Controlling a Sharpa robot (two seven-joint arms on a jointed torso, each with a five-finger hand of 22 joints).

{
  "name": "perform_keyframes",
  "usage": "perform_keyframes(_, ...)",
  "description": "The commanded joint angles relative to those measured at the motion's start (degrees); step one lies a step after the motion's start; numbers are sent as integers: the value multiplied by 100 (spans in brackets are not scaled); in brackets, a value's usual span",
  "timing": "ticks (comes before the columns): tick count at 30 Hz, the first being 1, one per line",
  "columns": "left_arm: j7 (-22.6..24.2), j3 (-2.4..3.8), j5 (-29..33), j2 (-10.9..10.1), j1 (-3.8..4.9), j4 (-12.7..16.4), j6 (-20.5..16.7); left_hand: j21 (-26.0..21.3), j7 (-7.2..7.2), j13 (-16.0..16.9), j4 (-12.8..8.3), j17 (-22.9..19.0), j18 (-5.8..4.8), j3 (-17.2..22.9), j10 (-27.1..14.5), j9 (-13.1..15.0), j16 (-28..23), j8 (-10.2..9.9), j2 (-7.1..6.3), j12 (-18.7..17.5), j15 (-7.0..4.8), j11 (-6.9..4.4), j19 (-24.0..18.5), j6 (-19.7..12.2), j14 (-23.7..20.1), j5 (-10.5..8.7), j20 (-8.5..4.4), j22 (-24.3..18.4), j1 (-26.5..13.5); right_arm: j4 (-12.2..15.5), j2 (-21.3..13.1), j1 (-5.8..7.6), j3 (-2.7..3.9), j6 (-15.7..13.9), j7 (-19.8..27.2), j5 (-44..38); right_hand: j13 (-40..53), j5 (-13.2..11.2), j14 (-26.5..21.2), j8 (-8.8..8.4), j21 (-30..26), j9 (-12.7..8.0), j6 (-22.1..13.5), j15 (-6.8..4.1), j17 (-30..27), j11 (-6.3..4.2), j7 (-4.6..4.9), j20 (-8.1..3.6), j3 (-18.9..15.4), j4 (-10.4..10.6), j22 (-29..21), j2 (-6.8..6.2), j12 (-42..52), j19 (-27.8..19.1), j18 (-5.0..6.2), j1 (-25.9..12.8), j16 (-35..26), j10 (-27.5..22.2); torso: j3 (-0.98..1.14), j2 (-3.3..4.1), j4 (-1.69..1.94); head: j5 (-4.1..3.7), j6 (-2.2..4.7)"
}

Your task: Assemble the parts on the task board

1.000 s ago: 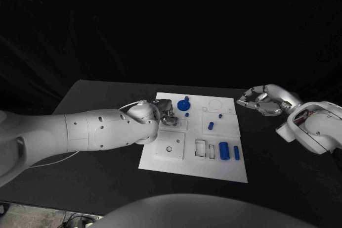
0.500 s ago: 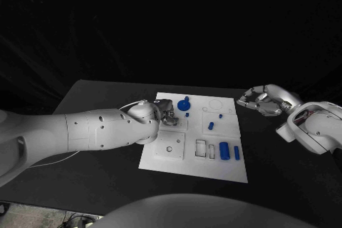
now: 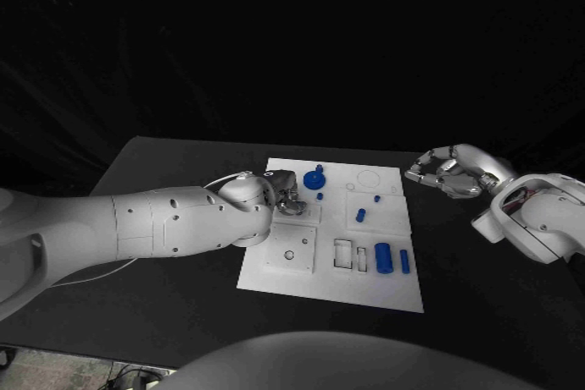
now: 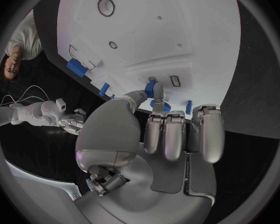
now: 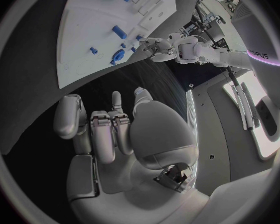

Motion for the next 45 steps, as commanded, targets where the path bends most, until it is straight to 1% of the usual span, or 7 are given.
perform_keyframes(1,31,-15,84,12,-19,-7,134,-22,-37,1507,-736,1508,-20,765,586,4,14,18,-16,-20,-2,-31,170,-5,596,16,-17,1014,57,-1,5,-3,0,33,21,-1,1490,39,588,-14,-27,-1,-46,-14,1509,-29,-7,1,3,-31,839,-5,-23,-26,100,45,20,615,0,-1,0,-7,0)
perform_keyframes(9,-8,-15,96,17,-21,-12,183,-22,-37,1507,-736,1508,-20,765,586,4,14,18,-16,-20,-2,-31,170,-5,596,16,-17,1014,57,-3,3,-3,0,36,22,-1,1490,39,588,-14,-27,-1,-46,-14,1509,-29,-7,1,3,-31,839,-5,-23,-26,100,45,20,615,0,-3,0,-5,0)
perform_keyframes(17,-115,-15,98,9,-22,-9,405,-27,-38,1507,-735,1508,-18,766,586,4,14,18,-18,-20,-3,-32,165,-3,596,14,-17,1008,62,-2,-2,-3,0,54,15,-1,1490,43,588,-13,-34,0,-45,-15,1509,-29,-8,0,8,-36,839,-6,-23,-29,101,70,20,615,0,0,1,-2,0)
perform_keyframes(34,-179,-15,98,37,-22,-18,671,-33,-42,1507,-743,1508,-15,772,586,6,14,23,-33,-20,-5,-36,159,8,596,16,-17,1002,79,5,-5,-4,0,80,-3,-2,1490,50,588,-9,-39,2,-41,-16,1509,-30,-10,0,17,-49,839,-11,-23,-27,101,114,20,615,0,1,1,4,0)
perform_keyframes(43,-206,-15,98,102,-22,-118,680,-35,-41,1507,-740,1508,-15,774,586,6,14,23,-35,-20,-5,-36,156,9,596,11,-17,1000,82,9,-5,-4,0,88,-6,-2,1490,50,588,-9,-39,2,-41,-16,1509,-30,-10,0,17,-49,839,-11,-23,-27,101,114,20,615,-1,0,-1,3,0)
perform_keyframes(45,-219,-14,99,117,-22,-137,689,-40,-37,1507,-720,1508,-13,775,586,2,14,15,-29,-20,-5,-33,152,1,596,-19,-17,997,80,9,-6,-4,0,90,-7,-2,1490,50,588,-9,-39,2,-41,-16,1509,-30,-10,0,17,-49,839,-11,-23,-27,101,114,20,615,-2,0,-1,1,0)
